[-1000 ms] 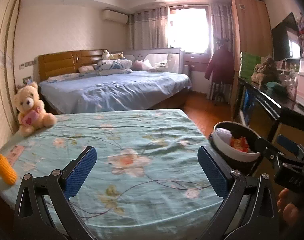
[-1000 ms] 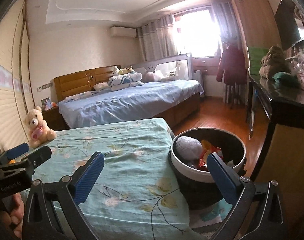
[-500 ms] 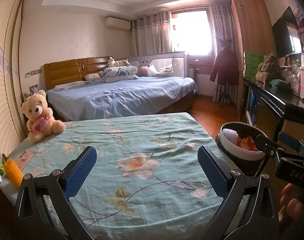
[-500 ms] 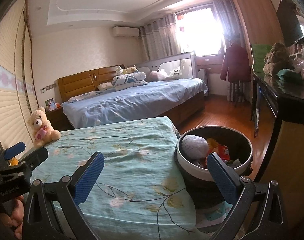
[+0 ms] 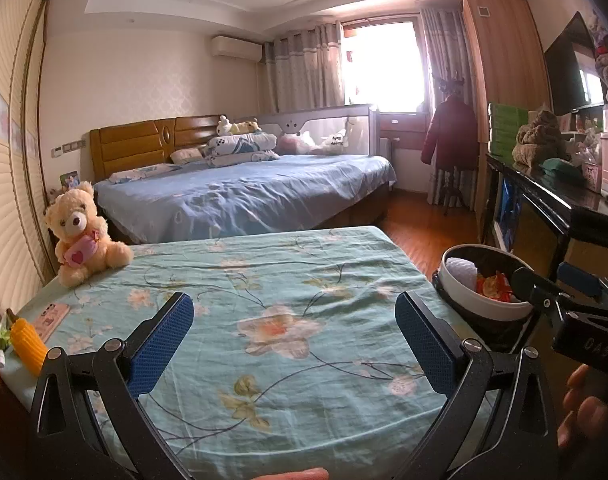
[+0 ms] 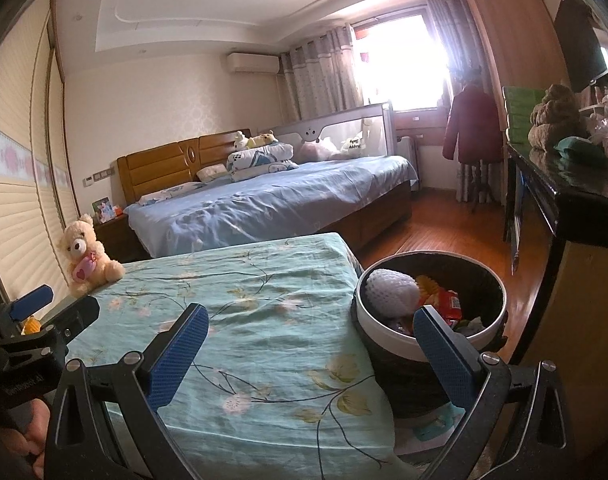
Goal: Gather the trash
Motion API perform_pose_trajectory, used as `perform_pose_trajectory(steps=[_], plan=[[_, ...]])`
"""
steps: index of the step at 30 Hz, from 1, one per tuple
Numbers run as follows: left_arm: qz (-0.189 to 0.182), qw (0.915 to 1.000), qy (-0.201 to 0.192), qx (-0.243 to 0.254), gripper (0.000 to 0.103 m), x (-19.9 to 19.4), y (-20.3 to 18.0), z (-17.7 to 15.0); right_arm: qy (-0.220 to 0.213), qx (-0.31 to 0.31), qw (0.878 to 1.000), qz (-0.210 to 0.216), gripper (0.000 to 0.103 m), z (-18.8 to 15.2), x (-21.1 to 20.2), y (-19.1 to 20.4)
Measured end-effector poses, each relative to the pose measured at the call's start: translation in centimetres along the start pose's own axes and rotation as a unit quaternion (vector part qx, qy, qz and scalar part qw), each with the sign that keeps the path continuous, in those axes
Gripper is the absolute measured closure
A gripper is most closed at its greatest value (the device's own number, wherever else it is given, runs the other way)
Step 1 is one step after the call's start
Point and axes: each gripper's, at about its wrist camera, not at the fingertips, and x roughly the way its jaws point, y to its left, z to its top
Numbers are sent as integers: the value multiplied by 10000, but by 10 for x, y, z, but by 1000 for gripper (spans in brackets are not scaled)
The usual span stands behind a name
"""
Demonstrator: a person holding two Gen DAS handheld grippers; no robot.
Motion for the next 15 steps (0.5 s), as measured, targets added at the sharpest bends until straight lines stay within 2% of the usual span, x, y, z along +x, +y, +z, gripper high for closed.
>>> perform_pose_trajectory(steps=[15], plan=[[31,10000,18,-16,0,-1,0,0,13,8,10000,34,0,1,-3,2]])
